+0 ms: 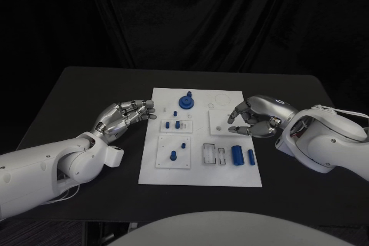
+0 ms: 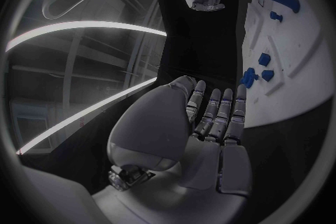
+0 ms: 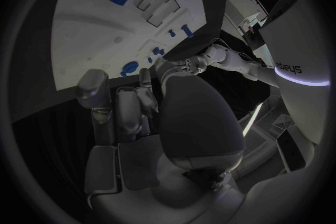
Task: Assemble the parts on the task board
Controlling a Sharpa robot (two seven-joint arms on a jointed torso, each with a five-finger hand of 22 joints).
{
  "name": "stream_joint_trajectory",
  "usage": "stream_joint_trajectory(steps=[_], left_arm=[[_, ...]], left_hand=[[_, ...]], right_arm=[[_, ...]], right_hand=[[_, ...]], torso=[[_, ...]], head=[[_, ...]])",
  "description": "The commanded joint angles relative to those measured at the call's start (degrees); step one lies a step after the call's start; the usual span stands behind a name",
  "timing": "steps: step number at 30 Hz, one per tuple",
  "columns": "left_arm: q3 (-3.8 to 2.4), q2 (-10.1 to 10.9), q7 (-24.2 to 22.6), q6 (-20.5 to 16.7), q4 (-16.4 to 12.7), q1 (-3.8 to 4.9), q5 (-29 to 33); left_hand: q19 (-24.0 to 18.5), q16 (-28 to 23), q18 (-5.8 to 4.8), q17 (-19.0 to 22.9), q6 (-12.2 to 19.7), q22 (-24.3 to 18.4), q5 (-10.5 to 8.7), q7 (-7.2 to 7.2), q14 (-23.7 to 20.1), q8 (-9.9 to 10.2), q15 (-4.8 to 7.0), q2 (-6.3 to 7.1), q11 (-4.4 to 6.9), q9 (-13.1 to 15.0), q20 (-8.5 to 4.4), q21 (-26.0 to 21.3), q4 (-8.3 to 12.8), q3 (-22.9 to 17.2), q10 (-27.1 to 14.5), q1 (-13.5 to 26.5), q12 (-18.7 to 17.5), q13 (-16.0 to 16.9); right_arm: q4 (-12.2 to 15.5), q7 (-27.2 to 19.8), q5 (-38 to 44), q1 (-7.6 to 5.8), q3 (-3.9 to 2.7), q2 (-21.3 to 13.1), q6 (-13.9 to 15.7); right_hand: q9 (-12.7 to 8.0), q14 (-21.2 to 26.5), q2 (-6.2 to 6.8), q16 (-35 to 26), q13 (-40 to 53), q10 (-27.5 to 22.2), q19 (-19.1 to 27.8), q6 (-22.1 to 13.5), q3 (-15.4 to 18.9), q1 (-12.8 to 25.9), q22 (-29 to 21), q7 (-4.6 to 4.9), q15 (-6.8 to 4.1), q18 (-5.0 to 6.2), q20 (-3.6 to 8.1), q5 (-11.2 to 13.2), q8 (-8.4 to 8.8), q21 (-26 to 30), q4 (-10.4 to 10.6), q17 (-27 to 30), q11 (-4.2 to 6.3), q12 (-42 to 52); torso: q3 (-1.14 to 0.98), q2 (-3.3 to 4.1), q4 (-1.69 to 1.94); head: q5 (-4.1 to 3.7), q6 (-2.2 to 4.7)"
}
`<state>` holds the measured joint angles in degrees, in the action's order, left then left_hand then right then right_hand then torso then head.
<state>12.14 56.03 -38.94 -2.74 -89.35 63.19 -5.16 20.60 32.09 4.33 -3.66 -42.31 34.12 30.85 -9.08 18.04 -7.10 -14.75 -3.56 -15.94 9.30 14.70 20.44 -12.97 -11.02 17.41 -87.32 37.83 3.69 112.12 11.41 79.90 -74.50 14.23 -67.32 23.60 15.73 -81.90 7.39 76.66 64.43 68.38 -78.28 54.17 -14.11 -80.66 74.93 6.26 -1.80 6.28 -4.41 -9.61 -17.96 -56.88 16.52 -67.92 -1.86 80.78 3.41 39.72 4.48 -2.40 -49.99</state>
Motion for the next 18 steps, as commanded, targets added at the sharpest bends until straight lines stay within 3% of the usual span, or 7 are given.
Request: stream_joint_trajectory(steps=[1,5,6,9,10,14,18], left_arm=[[-0.08,0.1,-8.9,-1.6,-0.7,0.91,0.1],[-0.09,0.1,-9.6,-1.9,-1.1,1.79,0.0],[-0.09,0.1,-9.9,-2.0,-1.2,1.95,-0.2],[-0.08,0.1,-10.6,-2.1,-1.2,2.25,-1.2],[-0.07,0.1,-10.7,-2.1,-1.1,2.3,-1.5],[-0.06,0.1,-11.1,-2.2,-0.8,2.41,-2.8],[-0.05,0.2,-11.3,-2.6,-0.5,2.44,-3.9]], left_hand=[[-2.2,-2.1,-0.24,0.2,0.9,-0.7,-0.16,-0.4,-3.1,0.1,0.73,0.29,0.81,-0.5,-0.58,-1.6,-0.8,0.3,-1.6,0.7,-0.9,-0.1],[-6.0,-9.7,0.46,0.9,3.8,-2.0,-0.27,-1.9,-9.5,1.3,2.6,0.31,3.77,-1.7,-1.57,-4.3,-1.5,1.0,-4.8,0.8,-4.6,-0.3],[-6.8,-12.0,1.05,1.1,7.6,-2.5,-0.29,-1.63,-11.0,2.3,3.27,0.33,5.2,-2.7,-1.56,-5.1,-1.9,1.5,-6.7,0.9,-8.0,-0.6],[-7.4,-13.4,1.83,1.3,11.0,-3.2,-0.25,-0.16,-11.9,3.4,3.46,0.2,5.96,-3.7,-1.07,-5.8,-2.2,2.3,-7.9,0.9,-10.5,-0.7],[-8.5,-16.0,2.18,1.5,18.3,-4.7,-0.23,3.49,-13.4,4.2,3.28,0.11,7.64,-5.4,-0.44,-7.0,-2.9,3.5,-10.5,1.4,-14.4,-1.0],[-10.3,-18.9,2.96,1.8,22.8,-7.4,-0.45,6.18,-14.7,5.0,3.17,-0.55,9.67,-6.8,0.54,-8.9,-3.4,5.7,-13.3,1.5,-18.7,-1.4],[-15.1,-23.8,3.61,2.4,27.7,-15.2,-1.59,10.64,-16.5,5.4,5.1,-1.6,10.55,-7.6,0.65,-13.4,-3.7,9.5,-15.7,3.7,-22.3,-1.7]], right_arm=[[-0.1,6.5,-3.6,0.7,0.03,-0.7,-3.0],[-0.1,9.9,-3.3,1.71,0.04,-1.5,-4.4],[-0.1,11.0,-2.9,1.99,0.05,-1.7,-5.0],[0.0,14.0,-1.7,2.81,0.05,-2.1,-6.5],[0.0,14.8,-1.4,3.07,0.05,-2.2,-6.8],[0.1,17.4,0.3,3.78,0.06,-2.3,-7.2],[0.2,19.1,1.6,4.3,0.07,-2.2,-7.5]], right_hand=[[1.2,-1.3,-0.51,1.5,7.0,6.0,-1.5,0.1,0.8,3.2,7.5,-0.95,-0.57,-0.48,0.32,0.8,-2.32,-2.8,0.1,-2.1,0.52,3.2],[3.7,-3.3,-0.5,4.3,16.0,13.9,-3.6,-0.5,1.4,7.2,8.6,-1.72,-1.35,-1.33,1.2,0.7,-6.37,-7.7,0.1,-6.3,1.42,6.5],[4.4,-3.7,-0.48,4.9,18.5,16.0,-4.0,-1.0,1.3,8.3,8.9,-1.9,-1.54,-1.53,1.35,0.2,-7.39,-8.8,0.2,-7.3,1.51,7.3],[5.8,-4.9,-0.06,6.8,25.5,21.5,-5.3,-1.7,1.3,10.9,9.7,-2.13,-1.81,-2.14,1.7,0.0,-9.38,-12.4,0.3,-10.4,1.89,9.2],[6.1,-5.0,0.03,7.0,25.6,21.6,-5.4,-2.0,1.1,11.3,9.8,-2.22,-1.91,-2.21,1.78,0.0,-9.85,-12.8,0.3,-10.7,1.94,9.2],[8.5,-6.9,1.07,10.5,25.6,21.6,-7.7,-1.7,0.4,15.9,11.4,-3.24,-2.66,-3.42,2.54,0.0,-13.24,-19.6,0.5,-16.8,2.74,9.2],[10.1,-7.2,1.6,11.2,25.6,21.6,-8.5,-0.6,0.1,18.9,12.0,-3.88,-3.19,-3.91,3.04,0.3,-15.43,-22.2,0.5,-18.0,3.43,9.2]], torso=[[0.11,0.1,-0.35],[0.08,0.18,-0.53],[0.08,0.18,-0.52],[0.09,0.17,-0.18],[0.05,0.17,-0.25],[0.02,0.21,-0.5],[0.05,0.29,-0.54]], head=[[-0.86,-0.01],[-1.5,-0.01],[-1.77,-0.01],[-2.72,-0.01],[-2.85,-0.01],[-3.1,-0.01],[-3.36,-0.01]])
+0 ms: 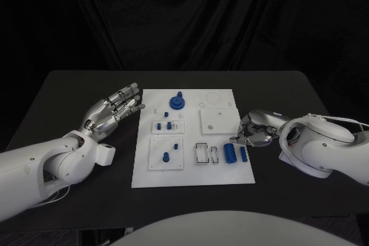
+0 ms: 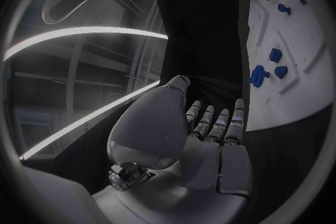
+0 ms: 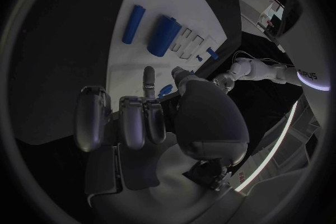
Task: Assemble the parts on the task board
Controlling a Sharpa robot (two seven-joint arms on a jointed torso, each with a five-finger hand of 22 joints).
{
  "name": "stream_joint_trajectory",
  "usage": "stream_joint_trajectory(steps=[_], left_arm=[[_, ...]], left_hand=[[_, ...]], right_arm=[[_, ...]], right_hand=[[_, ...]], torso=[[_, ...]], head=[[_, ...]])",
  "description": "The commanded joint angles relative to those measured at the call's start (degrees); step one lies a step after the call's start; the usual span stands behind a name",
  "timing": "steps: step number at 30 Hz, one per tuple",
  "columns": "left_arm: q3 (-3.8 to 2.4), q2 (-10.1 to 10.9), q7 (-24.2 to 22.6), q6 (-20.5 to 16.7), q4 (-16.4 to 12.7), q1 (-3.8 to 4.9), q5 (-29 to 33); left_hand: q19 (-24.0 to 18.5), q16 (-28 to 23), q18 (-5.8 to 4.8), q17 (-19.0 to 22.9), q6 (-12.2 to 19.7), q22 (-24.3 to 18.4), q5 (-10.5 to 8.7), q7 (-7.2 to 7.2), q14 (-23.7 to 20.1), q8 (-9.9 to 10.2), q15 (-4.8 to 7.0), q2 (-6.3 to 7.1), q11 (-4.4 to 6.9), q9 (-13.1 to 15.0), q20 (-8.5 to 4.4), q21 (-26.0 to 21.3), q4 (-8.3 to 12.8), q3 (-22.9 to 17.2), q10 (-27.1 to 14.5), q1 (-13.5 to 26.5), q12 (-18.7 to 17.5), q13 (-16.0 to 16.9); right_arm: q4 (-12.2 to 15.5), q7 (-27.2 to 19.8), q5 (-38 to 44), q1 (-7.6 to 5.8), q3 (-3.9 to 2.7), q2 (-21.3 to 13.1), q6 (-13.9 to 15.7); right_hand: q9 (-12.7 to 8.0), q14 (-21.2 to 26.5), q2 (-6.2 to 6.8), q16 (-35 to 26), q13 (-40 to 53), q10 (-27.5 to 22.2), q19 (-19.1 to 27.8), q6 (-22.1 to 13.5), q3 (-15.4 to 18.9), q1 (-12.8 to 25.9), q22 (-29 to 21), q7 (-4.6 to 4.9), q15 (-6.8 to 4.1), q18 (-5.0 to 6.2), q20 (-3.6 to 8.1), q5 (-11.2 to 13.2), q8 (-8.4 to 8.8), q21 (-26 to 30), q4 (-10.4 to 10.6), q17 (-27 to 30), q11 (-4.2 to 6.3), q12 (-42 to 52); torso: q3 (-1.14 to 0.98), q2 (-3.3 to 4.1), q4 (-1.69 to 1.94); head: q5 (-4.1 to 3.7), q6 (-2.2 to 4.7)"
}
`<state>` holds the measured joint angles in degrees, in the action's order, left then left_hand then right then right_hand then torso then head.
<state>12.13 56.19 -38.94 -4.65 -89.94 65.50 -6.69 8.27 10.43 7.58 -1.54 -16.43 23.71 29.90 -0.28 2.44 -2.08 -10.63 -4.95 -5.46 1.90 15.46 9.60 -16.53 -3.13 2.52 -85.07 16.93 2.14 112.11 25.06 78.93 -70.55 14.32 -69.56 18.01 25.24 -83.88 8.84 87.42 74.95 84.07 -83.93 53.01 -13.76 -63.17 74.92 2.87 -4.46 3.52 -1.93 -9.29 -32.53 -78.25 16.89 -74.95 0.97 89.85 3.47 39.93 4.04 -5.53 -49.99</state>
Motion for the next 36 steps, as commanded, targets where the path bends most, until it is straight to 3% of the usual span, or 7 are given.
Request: stream_joint_trajectory(steps=[1,8,14,22,30,32,36], left_arm=[[-0.04,0.0,-11.4,-0.9,0.2,0.14,-2.6],[-0.04,0.2,-11.9,-1.7,0.2,0.13,-3.1],[-0.03,0.1,-11.6,-1.0,0.6,0.1,-3.2],[-0.03,-0.2,-10.7,1.2,1.1,0.04,-3.3],[-0.03,-0.2,-10.3,2.3,1.3,0.02,-3.3],[-0.03,-0.2,-10.2,2.7,1.2,0.01,-3.3],[-0.03,-0.2,-9.9,3.2,1.3,-0.02,-3.3]], left_hand=[[-3.5,-3.0,0.64,0.4,2.2,-6.0,-0.95,2.46,-1.2,0.4,1.53,-0.6,0.16,-0.2,-0.17,-3.2,-0.2,2.6,-1.0,1.9,-1.6,-0.2],[-6.5,-7.4,2.27,1.0,3.8,-13.9,-1.98,5.36,-2.2,0.5,5.4,-2.62,2.81,-0.3,-2.12,-6.7,-0.3,8.3,-1.9,3.7,-3.9,-0.5],[-6.5,-7.5,2.48,1.0,3.8,-13.9,-1.62,4.51,-2.2,0.5,4.55,-3.42,3.35,-0.3,-1.81,-6.7,-0.2,8.9,-1.9,3.2,-4.1,-0.5],[-6.3,-7.1,2.62,0.9,2.7,-13.9,0.21,1.15,-2.1,0.4,3.41,-4.38,1.91,-0.2,-0.48,-6.8,0.2,8.2,-1.7,-1.2,-3.2,-0.4],[-5.9,-6.2,2.66,0.7,0.1,-13.4,0.78,-1.06,-1.8,0.0,2.61,-4.65,-1.52,0.1,0.7,-6.6,0.3,7.4,-1.1,-2.9,-0.7,-0.1],[-5.8,-5.9,2.64,0.6,-1.7,-13.3,0.92,-2.92,-1.6,-0.4,2.52,-4.74,-1.36,0.3,0.91,-6.5,0.3,7.1,-0.8,-3.3,0.1,-0.1],[-5.7,-5.7,2.63,0.6,-1.9,-13.2,0.97,-3.14,-1.6,-0.4,2.43,-4.77,-1.55,0.3,0.99,-6.5,0.4,6.9,-0.8,-3.5,0.4,0.0]], right_arm=[[0.3,5.8,2.8,0.51,-0.01,0.1,-2.0],[0.3,7.3,3.5,1.27,-0.01,0.9,-3.0],[0.3,7.7,5.0,1.76,-0.01,1.6,-3.1],[-0.3,7.7,5.9,2.22,-0.01,2.9,-3.8],[-1.2,7.5,6.0,2.69,-0.01,4.2,-4.5],[-1.5,7.4,6.0,2.81,-0.01,4.5,-4.8],[-2.0,7.2,6.0,3.16,-0.01,5.2,-5.1]], right_hand=[[1.0,-5.3,0.22,0.6,15.1,5.9,-3.0,1.1,-0.3,2.4,12.1,-0.74,-0.73,-1.24,0.69,0.0,-1.43,-1.4,0.1,-11.3,0.87,0.1],[1.9,-5.5,0.52,1.0,15.1,5.9,-3.2,1.2,-0.4,4.0,12.3,-1.15,-1.09,-1.4,1.09,0.1,-2.16,-2.3,0.1,-12.0,1.23,0.1],[2.3,-5.5,0.74,0.9,15.1,5.9,-3.2,0.7,-0.2,6.4,12.3,-1.17,-1.17,-1.41,1.23,0.5,-2.2,-2.5,0.2,-11.9,1.28,0.1],[2.9,-5.5,1.11,1.0,15.1,5.9,-3.1,0.8,-0.1,8.1,12.4,-1.26,-1.23,-1.44,1.29,3.4,-2.45,-2.8,0.2,-12.0,1.35,0.1],[3.4,-5.5,1.55,1.0,15.1,5.9,-3.1,1.1,0.3,8.9,12.4,-1.38,-1.3,-1.45,1.35,6.2,-2.66,-3.0,0.2,-12.1,1.43,0.1],[3.5,-5.5,1.74,1.0,15.1,5.9,-3.1,1.1,0.4,9.1,12.4,-1.4,-1.32,-1.45,1.37,6.3,-2.69,-3.0,0.2,-12.1,1.46,0.1],[3.6,-5.4,2.2,0.9,15.1,5.9,-3.0,1.4,1.0,9.8,12.4,-1.51,-1.41,-1.44,1.45,6.5,-2.84,-3.0,0.2,-12.0,1.56,0.1]], torso=[[0.01,0.08,-0.09],[-0.03,0.09,0.06],[-0.06,0.06,0.05],[0.06,0.04,0.0],[0.08,0.05,0.04],[0.09,0.07,0.1],[0.04,-0.01,0.18]], head=[[-0.32,-0.01],[-1.17,-0.01],[-1.65,-0.01],[-1.44,-0.01],[-1.17,-0.01],[-1.22,-0.01],[-1.31,-0.01]])
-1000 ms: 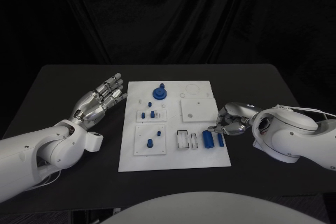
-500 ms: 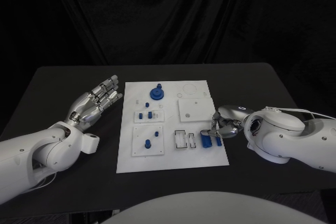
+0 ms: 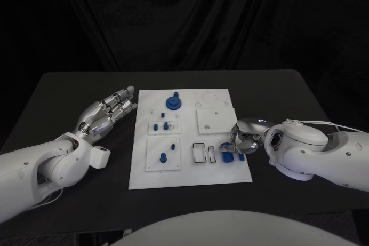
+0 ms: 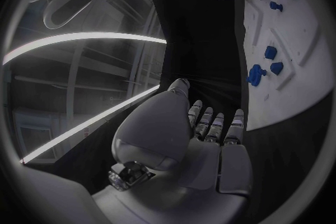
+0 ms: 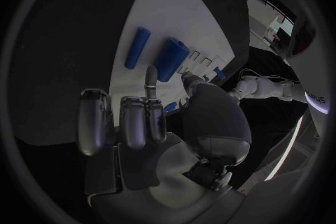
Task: Assemble the parts on the task board
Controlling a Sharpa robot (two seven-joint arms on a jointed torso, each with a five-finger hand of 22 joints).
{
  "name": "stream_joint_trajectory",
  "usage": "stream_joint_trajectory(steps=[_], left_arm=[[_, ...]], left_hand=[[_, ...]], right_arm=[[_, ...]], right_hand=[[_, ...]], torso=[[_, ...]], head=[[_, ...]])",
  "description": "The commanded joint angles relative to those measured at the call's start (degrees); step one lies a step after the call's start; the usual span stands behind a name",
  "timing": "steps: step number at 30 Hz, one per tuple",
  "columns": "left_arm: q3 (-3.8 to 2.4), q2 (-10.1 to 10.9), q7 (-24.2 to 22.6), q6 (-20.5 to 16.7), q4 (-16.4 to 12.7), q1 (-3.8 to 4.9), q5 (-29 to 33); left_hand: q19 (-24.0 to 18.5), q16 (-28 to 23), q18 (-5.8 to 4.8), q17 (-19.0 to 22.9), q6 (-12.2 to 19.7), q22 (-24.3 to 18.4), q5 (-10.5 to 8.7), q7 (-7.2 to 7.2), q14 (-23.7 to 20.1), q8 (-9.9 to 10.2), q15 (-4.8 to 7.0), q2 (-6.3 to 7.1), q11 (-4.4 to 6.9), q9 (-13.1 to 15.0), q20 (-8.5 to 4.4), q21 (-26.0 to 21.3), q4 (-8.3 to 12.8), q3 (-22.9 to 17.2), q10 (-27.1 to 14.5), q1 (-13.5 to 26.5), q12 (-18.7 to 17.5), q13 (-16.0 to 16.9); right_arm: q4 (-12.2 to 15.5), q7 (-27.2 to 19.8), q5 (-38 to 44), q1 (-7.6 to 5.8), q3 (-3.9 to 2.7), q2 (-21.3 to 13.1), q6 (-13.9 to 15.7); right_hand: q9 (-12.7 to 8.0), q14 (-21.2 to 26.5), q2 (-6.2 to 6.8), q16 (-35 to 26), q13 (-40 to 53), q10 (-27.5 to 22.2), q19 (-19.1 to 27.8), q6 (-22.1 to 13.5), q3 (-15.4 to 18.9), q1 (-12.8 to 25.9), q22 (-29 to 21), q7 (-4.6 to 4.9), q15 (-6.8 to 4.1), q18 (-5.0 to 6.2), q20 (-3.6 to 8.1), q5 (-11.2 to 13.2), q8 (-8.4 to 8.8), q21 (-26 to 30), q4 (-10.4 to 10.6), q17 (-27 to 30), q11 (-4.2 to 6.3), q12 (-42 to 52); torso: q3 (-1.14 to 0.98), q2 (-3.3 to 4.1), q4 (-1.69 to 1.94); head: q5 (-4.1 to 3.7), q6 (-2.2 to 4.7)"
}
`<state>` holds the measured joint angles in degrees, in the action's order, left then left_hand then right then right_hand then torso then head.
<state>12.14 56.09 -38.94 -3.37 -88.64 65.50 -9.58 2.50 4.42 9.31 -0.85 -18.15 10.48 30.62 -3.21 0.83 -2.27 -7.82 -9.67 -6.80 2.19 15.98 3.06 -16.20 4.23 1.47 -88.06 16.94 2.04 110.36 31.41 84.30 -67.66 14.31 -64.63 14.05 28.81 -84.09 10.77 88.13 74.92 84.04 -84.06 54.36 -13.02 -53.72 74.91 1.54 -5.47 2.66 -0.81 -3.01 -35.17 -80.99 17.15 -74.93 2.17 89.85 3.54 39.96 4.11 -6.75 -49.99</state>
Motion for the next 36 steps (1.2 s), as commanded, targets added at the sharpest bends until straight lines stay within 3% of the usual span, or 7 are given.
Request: stream_joint_trajectory(steps=[1,5,7,13,19,30,36], left_arm=[[-0.04,-0.1,-9.9,2.0,0.0,-0.03,-0.4],[-0.04,-0.2,-9.9,2.5,0.0,-0.06,-0.4],[-0.04,-0.2,-9.8,2.7,0.0,-0.07,-0.4],[-0.04,-0.3,-9.5,3.3,0.2,-0.13,-0.4],[-0.04,-0.6,-9.0,3.9,0.5,-0.25,-0.4],[-0.04,-0.5,-8.4,4.3,0.7,-0.38,-0.4],[-0.04,-0.5,-8.2,4.5,0.7,-0.42,-0.4]], left_hand=[[0.1,0.4,0.9,-0.1,-0.3,0.1,0.29,-0.27,0.1,-0.2,-0.44,-0.05,-0.38,0.0,0.51,0.1,0.1,-0.5,0.3,-0.6,0.5,0.1],[0.4,0.9,0.85,-0.2,-1.2,0.5,0.56,-0.92,0.3,-0.4,-1.0,-0.08,-1.06,0.1,0.64,0.3,0.3,-1.0,0.7,-1.2,1.4,0.2],[0.6,1.3,0.85,-0.3,-1.6,0.9,0.65,-1.14,0.5,-0.4,-1.38,-0.08,-1.25,0.2,0.69,0.5,0.3,-1.2,0.9,-1.3,1.8,0.2],[1.0,1.8,0.72,-0.3,-2.8,1.3,0.78,-2.32,0.8,-0.7,-1.83,-0.01,-1.29,0.3,0.77,0.7,0.3,-1.7,1.1,-1.7,2.4,0.2],[1.5,2.6,0.51,-0.5,-4.5,1.8,0.88,-3.94,1.2,-1.1,-2.58,0.09,-0.88,0.5,0.83,1.0,0.4,-2.3,1.4,-2.1,2.8,0.3],[1.8,3.2,0.34,-0.6,-5.1,2.2,0.92,-4.39,1.5,-1.3,-3.07,0.15,-1.08,0.5,0.87,1.2,0.5,-2.7,1.5,-2.3,3.2,0.3],[1.9,3.4,0.27,-0.6,-5.2,2.3,0.91,-4.47,1.6,-1.3,-3.24,0.13,-1.17,0.5,0.89,1.2,0.5,-2.9,1.6,-2.3,3.2,0.3]], right_arm=[[-0.4,0.8,0.6,0.35,-0.01,0.5,-1.3],[-0.9,1.3,0.6,0.65,-0.01,1.1,-2.8],[-1.1,1.8,0.6,0.82,-0.01,1.4,-3.7],[-2.0,2.9,0.6,1.34,-0.01,2.4,-6.2],[-2.9,3.0,0.6,1.81,-0.02,3.7,-6.6],[-3.4,0.6,-1.3,2.09,-0.03,4.3,-2.6],[-2.3,-1.0,-3.7,2.09,-0.06,3.5,0.7]], right_hand=[[0.1,-5.2,0.38,0.3,15.1,6.0,-2.9,0.2,0.5,0.6,12.4,-0.23,-0.44,-0.59,0.38,0.2,-0.24,-0.3,0.0,-12.0,0.4,0.2],[0.2,-5.2,0.39,0.2,15.1,6.0,-2.9,0.3,0.9,0.8,12.4,-0.28,-0.49,-0.58,0.43,0.2,-0.26,-0.3,0.0,-12.0,0.45,0.2],[0.4,-5.2,-1.93,0.1,15.1,6.0,-2.8,0.3,4.2,1.5,12.3,-0.31,-0.54,-0.56,0.51,0.1,-0.13,-0.2,-0.2,-11.8,0.5,0.2],[0.8,-5.1,-3.18,-0.1,15.1,6.0,-2.6,0.5,4.7,0.0,12.2,-0.32,-0.52,-0.47,0.46,-0.4,0.12,0.1,-0.2,-11.4,0.5,0.2],[1.5,-5.0,-5.08,-0.5,15.1,6.0,-2.4,0.1,2.3,-7.2,12.1,-0.22,-0.49,-0.38,0.41,-15.2,1.42,0.4,-0.8,-10.9,0.42,0.2],[3.1,-4.9,-4.79,-0.8,15.1,6.0,-2.3,0.2,-1.0,-14.7,12.0,-0.78,-0.87,-0.33,0.69,-27.9,1.48,0.5,-3.2,-10.5,0.92,0.2],[4.2,-4.9,-4.48,-0.9,15.1,6.0,-2.4,0.5,-2.3,-16.0,12.1,-1.07,-1.08,-0.4,0.9,-32.2,0.99,0.3,-3.8,-10.3,1.19,0.2]], torso=[[-0.03,-0.05,0.12],[-0.07,-0.14,0.04],[-0.05,-0.17,0.02],[-0.1,-0.17,0.04],[-0.11,-0.17,-0.05],[-0.08,-0.19,-0.06],[-0.04,-0.23,0.06]], head=[[-0.14,-0.01],[-0.08,-0.01],[-0.03,-0.01],[0.08,-0.01],[0.11,-0.01],[0.58,-0.01],[1.07,-0.01]])
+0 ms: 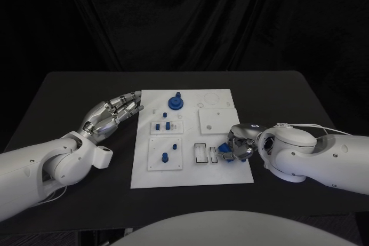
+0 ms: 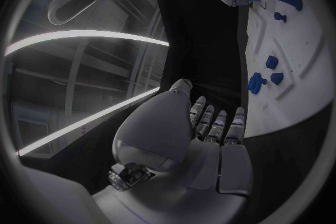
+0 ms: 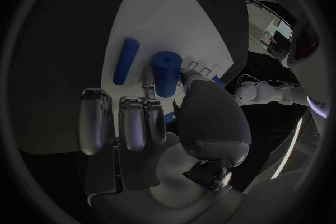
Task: Assemble the parts on the task board
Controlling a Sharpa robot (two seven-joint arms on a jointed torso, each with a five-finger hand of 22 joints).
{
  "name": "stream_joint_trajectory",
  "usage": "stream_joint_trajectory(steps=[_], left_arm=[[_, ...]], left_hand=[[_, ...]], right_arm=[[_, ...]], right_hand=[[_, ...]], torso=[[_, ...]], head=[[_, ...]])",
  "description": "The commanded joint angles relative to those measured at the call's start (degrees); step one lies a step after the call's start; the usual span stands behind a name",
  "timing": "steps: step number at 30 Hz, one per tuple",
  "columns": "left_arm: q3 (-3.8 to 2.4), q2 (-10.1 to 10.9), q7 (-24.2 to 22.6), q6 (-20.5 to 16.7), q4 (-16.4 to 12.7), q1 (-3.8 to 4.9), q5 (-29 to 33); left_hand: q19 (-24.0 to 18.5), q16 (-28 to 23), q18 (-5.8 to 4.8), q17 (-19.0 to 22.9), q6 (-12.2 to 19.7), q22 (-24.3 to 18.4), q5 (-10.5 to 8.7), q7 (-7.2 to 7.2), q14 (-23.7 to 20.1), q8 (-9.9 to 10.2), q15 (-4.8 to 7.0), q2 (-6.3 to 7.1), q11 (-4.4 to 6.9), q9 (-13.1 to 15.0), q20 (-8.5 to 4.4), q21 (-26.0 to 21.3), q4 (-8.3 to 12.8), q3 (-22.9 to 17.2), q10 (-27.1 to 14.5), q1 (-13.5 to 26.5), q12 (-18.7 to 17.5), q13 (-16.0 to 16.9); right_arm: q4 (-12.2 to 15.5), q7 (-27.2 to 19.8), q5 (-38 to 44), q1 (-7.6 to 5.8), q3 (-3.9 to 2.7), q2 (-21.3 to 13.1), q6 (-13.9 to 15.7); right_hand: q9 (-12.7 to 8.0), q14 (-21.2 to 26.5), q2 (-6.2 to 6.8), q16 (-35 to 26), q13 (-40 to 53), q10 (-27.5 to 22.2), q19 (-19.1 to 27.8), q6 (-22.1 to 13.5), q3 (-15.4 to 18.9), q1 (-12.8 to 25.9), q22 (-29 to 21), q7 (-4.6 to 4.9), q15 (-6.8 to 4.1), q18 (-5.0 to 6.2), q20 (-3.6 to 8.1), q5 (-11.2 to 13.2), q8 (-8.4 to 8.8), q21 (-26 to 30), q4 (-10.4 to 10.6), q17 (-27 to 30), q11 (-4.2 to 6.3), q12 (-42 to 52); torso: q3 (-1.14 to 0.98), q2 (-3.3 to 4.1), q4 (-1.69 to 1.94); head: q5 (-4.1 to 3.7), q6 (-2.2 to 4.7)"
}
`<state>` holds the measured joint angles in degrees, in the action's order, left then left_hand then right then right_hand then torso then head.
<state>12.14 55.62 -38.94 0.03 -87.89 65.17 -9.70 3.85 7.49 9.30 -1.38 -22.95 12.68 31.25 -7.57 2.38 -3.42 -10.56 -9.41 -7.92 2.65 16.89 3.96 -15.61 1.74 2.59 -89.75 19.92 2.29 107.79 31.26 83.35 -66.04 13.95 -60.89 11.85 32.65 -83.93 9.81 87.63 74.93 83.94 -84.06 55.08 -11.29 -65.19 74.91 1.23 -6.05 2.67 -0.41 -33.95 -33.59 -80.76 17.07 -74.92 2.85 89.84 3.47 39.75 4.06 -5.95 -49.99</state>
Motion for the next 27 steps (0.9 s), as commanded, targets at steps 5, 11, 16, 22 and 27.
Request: stream_joint_trajectory(steps=[5,11,16,22,27], left_arm=[[-0.04,-0.1,-8.0,1.2,0.0,-0.12,-0.3],[-0.04,-0.2,-7.8,1.3,0.1,-0.14,-0.3],[-0.04,-0.2,-7.7,1.4,0.1,-0.15,-0.3],[-0.04,-0.3,-7.6,1.5,0.2,-0.17,-0.3],[-0.04,-0.4,-7.5,1.7,0.3,-0.22,-0.3]], left_hand=[[0.6,0.6,0.16,-0.1,-0.4,0.1,0.27,-0.17,0.2,-0.2,-0.8,-0.13,-0.11,0.0,-0.01,0.4,-0.1,-0.6,0.5,-0.7,0.3,0.1],[0.7,0.6,0.1,-0.1,-0.4,0.2,0.27,-0.19,0.3,-0.2,-0.94,-0.12,-0.11,0.0,-0.01,0.4,-0.1,-0.6,0.5,-0.7,0.3,0.1],[0.8,0.9,-0.05,-0.2,-0.3,0.4,0.27,-0.22,0.4,-0.2,-1.25,-0.1,-0.06,0.0,0.01,0.5,-0.1,-0.8,0.5,-0.7,0.3,0.1],[0.9,1.0,-0.15,-0.2,-0.3,0.5,0.28,-0.21,0.5,-0.2,-1.41,-0.08,-0.07,0.0,0.01,0.6,-0.1,-0.9,0.5,-0.7,0.3,0.1],[1.2,1.4,-0.44,-0.2,-0.2,0.7,0.34,-0.23,0.7,-0.3,-1.78,-0.1,-0.07,0.0,0.02,0.7,-0.1,-1.2,0.5,-0.8,0.4,0.1]], right_arm=[[2.5,-3.1,-9.2,-0.02,0.25,-1.8,7.2],[4.2,-4.7,-14.4,-1.1,0.23,-2.2,10.0],[4.8,-5.2,-16.7,-1.36,0.24,-1.5,10.6],[4.4,-5.2,-17.9,-1.38,0.26,-0.2,9.9],[3.6,-5.0,-18.3,-1.18,0.27,1.0,9.3]], right_hand=[[1.4,-5.0,-2.71,-0.5,15.1,6.1,-2.6,-0.1,-5.4,-4.7,12.3,-0.94,-0.72,-0.52,0.71,-6.7,-1.13,-0.4,-3.8,-10.1,0.71,0.2],[2.0,-5.0,-2.45,-0.5,15.1,6.1,-2.7,-0.3,-5.8,-4.2,12.3,-0.87,-0.73,-0.55,0.75,-8.4,-1.25,-0.6,-3.5,-10.0,0.69,0.2],[2.5,-5.0,-2.57,-0.6,15.1,6.1,-2.7,-0.5,-5.7,-2.4,12.3,-0.78,-0.63,-0.55,0.68,-5.9,-1.17,-0.6,-2.0,-9.9,0.58,0.2],[2.9,-5.0,-2.91,-0.6,15.1,6.1,-2.6,-0.7,-5.5,-1.3,12.2,-0.66,-0.55,-0.52,0.61,-2.7,-0.87,-0.5,-0.9,-9.8,0.48,0.2],[3.0,-5.0,-3.64,-0.6,15.1,6.1,-2.6,-0.5,-4.8,0.8,12.2,-0.49,-0.41,-0.51,0.48,1.2,-0.42,-0.5,-0.5,-9.8,0.32,0.2]], torso=[[0.04,-0.03,0.09],[0.01,0.01,0.01],[0.01,0.0,0.1],[0.08,0.07,0.06],[0.04,0.15,0.14]], head=[[0.6,-0.01],[0.61,-0.01],[0.65,-0.01],[0.73,-0.01],[0.75,-0.01]])
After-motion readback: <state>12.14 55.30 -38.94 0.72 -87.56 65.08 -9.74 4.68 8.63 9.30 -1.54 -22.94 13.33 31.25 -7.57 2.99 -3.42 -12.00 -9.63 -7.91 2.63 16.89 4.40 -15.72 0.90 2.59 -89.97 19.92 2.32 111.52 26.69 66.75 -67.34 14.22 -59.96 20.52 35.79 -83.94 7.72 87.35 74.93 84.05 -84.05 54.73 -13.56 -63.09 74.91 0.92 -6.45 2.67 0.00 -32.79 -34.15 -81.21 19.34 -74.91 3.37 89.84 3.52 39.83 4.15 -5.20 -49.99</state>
